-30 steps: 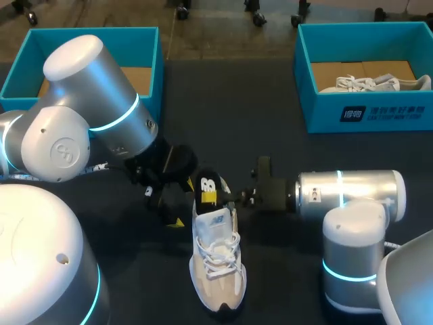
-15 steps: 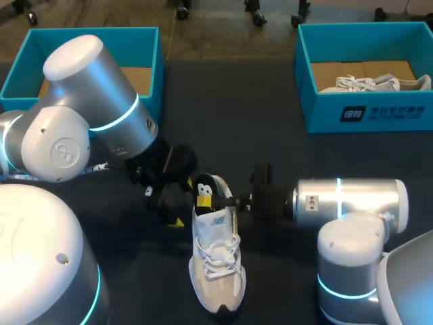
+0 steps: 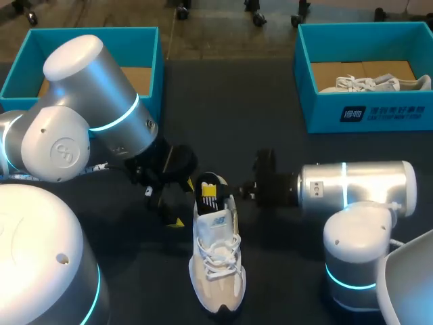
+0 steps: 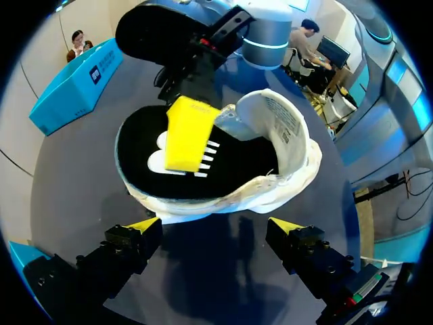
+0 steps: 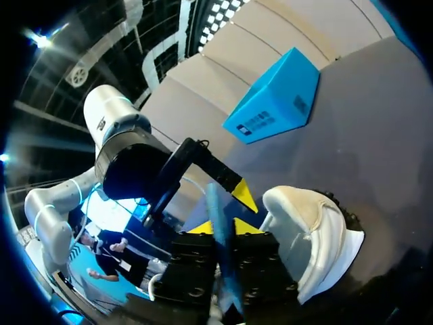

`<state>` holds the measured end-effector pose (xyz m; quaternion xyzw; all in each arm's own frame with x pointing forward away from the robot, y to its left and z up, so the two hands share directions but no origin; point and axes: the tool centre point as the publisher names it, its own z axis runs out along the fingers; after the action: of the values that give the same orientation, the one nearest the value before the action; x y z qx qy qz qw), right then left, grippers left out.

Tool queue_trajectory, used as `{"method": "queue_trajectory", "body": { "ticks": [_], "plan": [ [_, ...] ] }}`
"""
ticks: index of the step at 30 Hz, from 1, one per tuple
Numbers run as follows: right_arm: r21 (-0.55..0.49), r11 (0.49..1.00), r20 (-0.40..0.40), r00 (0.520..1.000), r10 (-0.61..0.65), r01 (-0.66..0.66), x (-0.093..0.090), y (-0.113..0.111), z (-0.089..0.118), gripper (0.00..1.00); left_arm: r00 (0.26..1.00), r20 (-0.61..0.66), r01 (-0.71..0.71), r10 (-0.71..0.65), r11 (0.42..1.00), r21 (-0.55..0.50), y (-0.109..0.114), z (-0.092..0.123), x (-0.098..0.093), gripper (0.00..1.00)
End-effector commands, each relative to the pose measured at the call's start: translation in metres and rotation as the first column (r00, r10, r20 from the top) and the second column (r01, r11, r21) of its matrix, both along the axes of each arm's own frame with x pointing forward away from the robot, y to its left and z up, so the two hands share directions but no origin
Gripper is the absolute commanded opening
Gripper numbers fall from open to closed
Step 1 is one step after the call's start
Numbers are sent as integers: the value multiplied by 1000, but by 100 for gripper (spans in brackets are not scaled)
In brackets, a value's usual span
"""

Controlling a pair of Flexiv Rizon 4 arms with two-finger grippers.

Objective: Take the shoe out of the shoebox, open the shoe tongue, remove and reinsert the insole, then place the shoe into the shoebox

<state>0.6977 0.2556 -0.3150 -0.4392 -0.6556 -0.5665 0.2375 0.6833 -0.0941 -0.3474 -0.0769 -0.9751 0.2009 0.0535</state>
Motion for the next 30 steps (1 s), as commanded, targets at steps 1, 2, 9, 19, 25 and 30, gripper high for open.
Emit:
{"method": "queue_trajectory", "body": {
  "ticks": [1, 2, 9, 19, 25, 30],
  "plan": [
    [1, 1000, -14, 1000, 27, -27, 7, -2, -4, 0, 1000, 1, 0, 0, 1000, 0, 0, -1, 0, 100],
    [7, 1000, -25, 999, 30, -30, 5, -1, -7, 0, 1000, 1, 0, 0, 1000, 0, 0, -1, 0, 100],
    [16, 1000, -94, 996, 10, -8, -16, 8, -17, 0, 1000, 1, 0, 0, 1000, 0, 0, -1, 0, 100],
    [16, 1000, -115, 993, 5, -4, -29, 11, -20, 0, 1000, 1, 0, 0, 1000, 0, 0, -1, 0, 100],
    [-37, 999, -80, 997, 14, -17, -18, 6, -8, 45, 1000, 1, 0, 0, 1000, 0, 0, -1, 0, 100],
    [-45, 998, -61, 998, 33, -36, -9, 2, -2, 34, 1000, 1, 0, 0, 1000, 0, 0, -1, 0, 100]
  ]
}}
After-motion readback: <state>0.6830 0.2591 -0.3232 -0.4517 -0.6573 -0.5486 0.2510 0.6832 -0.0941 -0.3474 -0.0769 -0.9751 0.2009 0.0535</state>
